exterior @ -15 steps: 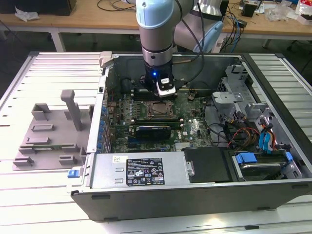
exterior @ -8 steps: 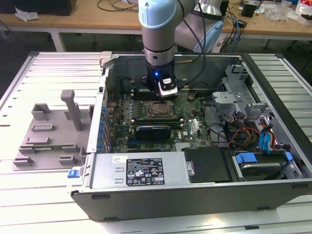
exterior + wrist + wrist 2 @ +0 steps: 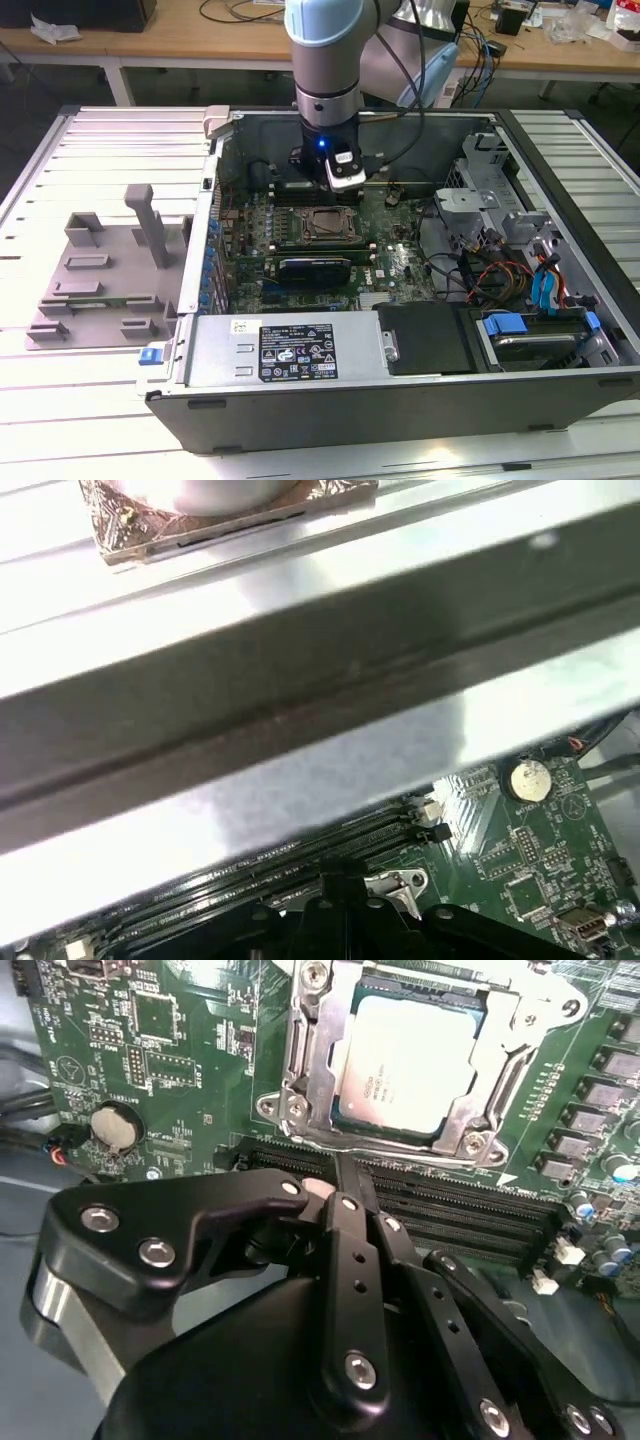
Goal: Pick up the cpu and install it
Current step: 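Install the first cpu locking lever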
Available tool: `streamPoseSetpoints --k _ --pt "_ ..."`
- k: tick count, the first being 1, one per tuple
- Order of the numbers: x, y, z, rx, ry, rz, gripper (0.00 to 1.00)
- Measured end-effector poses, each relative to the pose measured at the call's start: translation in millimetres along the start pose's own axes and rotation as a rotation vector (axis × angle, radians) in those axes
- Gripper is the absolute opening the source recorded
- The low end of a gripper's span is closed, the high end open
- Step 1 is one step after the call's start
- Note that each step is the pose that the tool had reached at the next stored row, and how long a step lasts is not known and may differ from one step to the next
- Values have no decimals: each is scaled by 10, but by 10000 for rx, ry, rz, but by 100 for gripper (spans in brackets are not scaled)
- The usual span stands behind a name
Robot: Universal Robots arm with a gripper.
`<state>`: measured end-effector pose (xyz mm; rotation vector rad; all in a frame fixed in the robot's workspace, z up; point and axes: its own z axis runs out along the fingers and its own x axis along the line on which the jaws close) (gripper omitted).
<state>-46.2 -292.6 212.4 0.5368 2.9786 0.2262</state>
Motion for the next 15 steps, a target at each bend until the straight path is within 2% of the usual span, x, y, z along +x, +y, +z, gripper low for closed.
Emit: streamPoseSetpoints --k 2,3,4,5,6,9,12,15 --pt "-2 -7 -3 638 -122 -71 11" --pt "-6 -17 -4 1118 -243 -128 11" --pt "-11 -30 -6 1353 -309 -163 11" --pt "-15 -40 -8 1461 -340 -190 11" --pt "-22 -59 -10 1525 -360 -260 11" --pt "-26 -72 -12 1564 -353 -645 11" --pt "-10 -85 -15 1592 -348 -940 11" --pt "9 -127 -15 1565 -323 -1281 11"
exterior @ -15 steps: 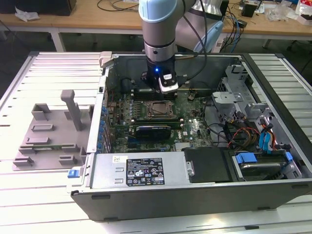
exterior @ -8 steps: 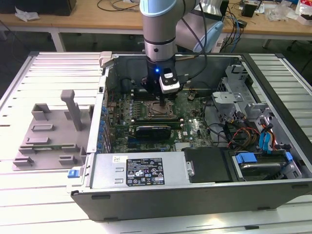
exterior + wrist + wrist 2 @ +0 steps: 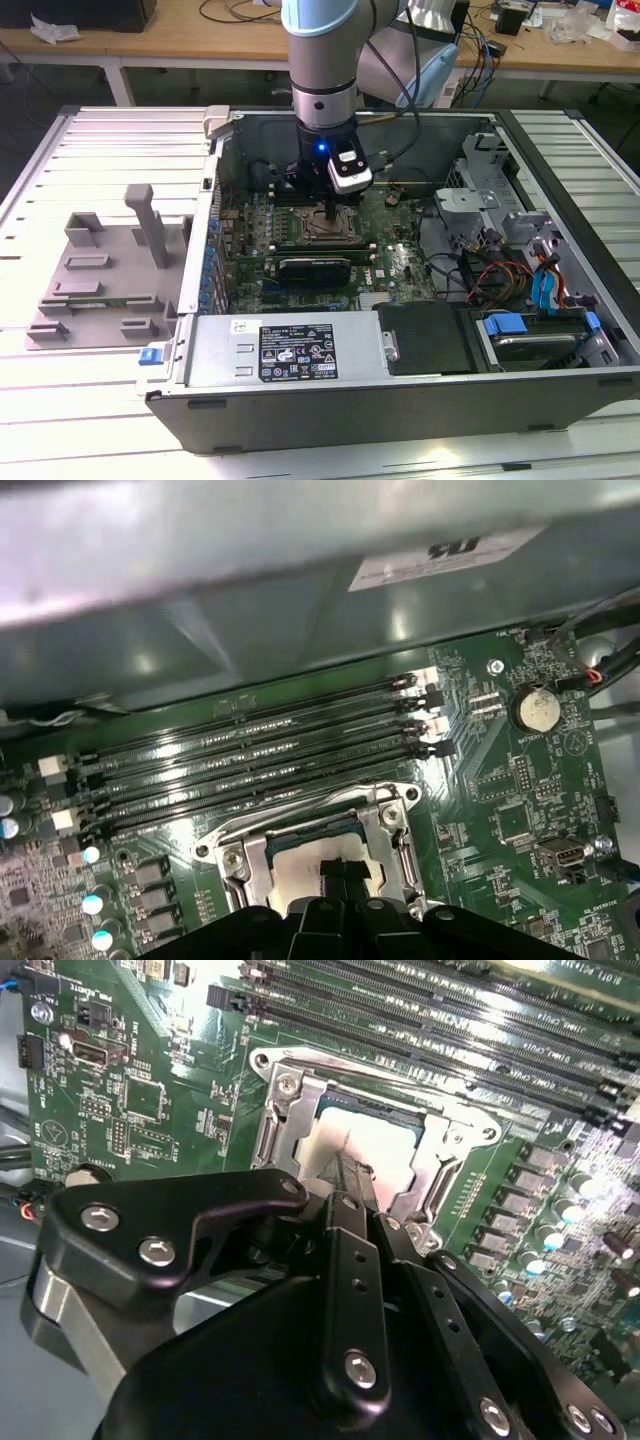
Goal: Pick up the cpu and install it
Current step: 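Install the first cpu locking lever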
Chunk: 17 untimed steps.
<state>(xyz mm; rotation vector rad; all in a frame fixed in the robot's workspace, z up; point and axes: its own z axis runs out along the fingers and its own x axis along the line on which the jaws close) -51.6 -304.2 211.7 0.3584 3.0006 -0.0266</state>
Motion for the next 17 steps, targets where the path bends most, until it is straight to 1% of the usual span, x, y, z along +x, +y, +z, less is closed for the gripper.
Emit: streamPoseSetpoints --k 2,6,7,9,10,11,12,13,14,15,16,17 --pt "2 -13 2 -13 0 -94 11" --pt "3 -13 2 -13 0 -117 11" --pt "4 -14 2 -4 -4 -212 11" --pt "4 -14 3 20 -17 -566 11" --pt "4 -13 5 44 -26 -941 11" --pt "4 -13 6 71 -30 -1289 11" --pt "4 -13 7 104 -31 -1514 11" --pt "4 -13 9 240 -14 -1916 11" --pt "4 -14 10 358 1 -2214 11" --pt "4 -13 11 454 1 -2552 11" --pt "5 -14 10 469 -11 -2760 11" --pt "4 -13 11 461 -15 -2835 11"
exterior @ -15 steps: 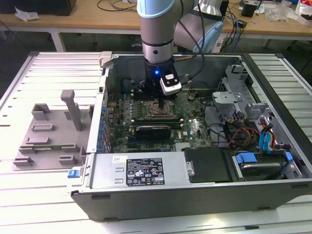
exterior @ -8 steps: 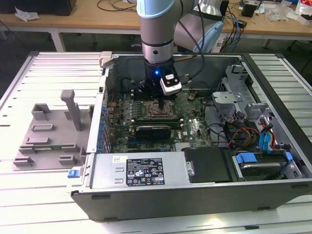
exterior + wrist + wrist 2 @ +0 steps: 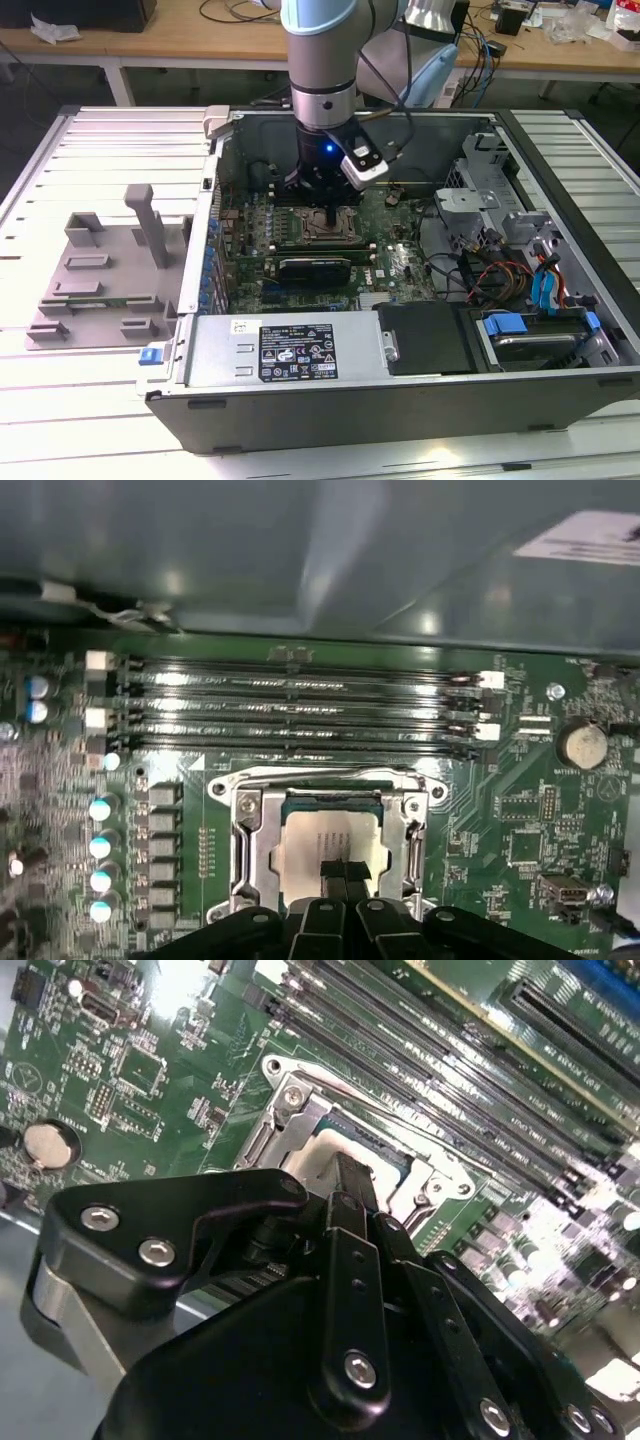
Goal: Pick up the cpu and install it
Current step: 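Install the first cpu locking lever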
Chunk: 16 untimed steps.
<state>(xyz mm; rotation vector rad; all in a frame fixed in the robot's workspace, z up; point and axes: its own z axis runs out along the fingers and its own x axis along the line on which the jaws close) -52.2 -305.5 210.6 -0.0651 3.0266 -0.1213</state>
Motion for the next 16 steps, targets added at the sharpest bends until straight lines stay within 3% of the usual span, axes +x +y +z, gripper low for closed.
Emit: streamPoseSetpoints --k 4,9,11,16 --pt "-11 -9 -105 -4 -1 -29 11" --pt "-10 -9 -109 -6 6 -31 11" --pt "-9 -10 -110 -8 117 -38 11" --pt "-12 -9 -115 -16 139 -40 11"
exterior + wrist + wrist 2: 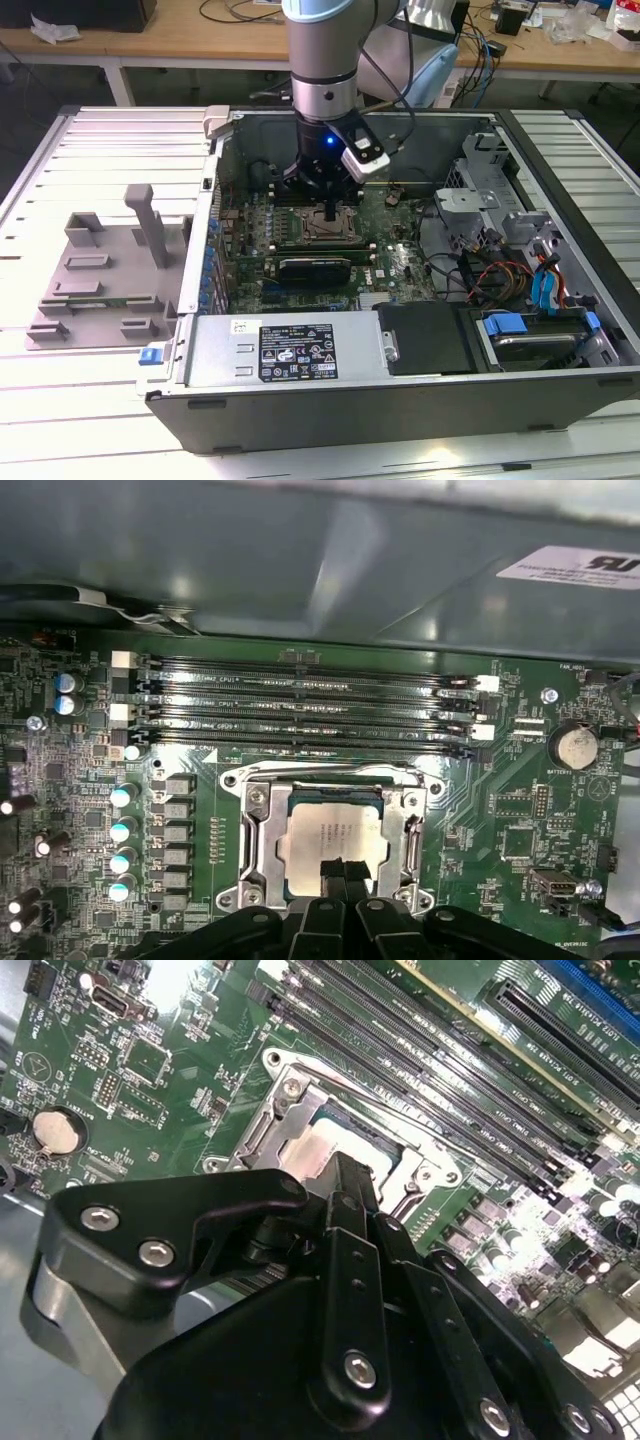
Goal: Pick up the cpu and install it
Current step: 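Install the first cpu locking lever, then install the second cpu locking lever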
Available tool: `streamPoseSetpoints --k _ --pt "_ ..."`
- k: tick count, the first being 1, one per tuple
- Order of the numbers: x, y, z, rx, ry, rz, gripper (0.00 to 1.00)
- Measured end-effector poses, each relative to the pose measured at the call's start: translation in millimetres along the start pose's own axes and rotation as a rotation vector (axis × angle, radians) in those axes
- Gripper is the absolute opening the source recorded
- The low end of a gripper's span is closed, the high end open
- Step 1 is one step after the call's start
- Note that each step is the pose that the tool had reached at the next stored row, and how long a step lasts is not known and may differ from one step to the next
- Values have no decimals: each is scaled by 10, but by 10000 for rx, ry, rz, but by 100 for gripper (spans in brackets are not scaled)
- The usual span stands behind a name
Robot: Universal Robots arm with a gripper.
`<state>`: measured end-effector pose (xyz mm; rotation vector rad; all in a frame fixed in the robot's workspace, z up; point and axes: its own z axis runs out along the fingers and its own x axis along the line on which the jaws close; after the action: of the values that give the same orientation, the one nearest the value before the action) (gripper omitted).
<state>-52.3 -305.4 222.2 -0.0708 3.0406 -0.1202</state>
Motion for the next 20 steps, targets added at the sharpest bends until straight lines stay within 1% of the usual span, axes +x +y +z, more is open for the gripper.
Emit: streamPoseSetpoints --k 5,20 --pt "-5 -5 -57 3 7 -2 11" --pt "-7 -7 -79 3 7 -1 11"
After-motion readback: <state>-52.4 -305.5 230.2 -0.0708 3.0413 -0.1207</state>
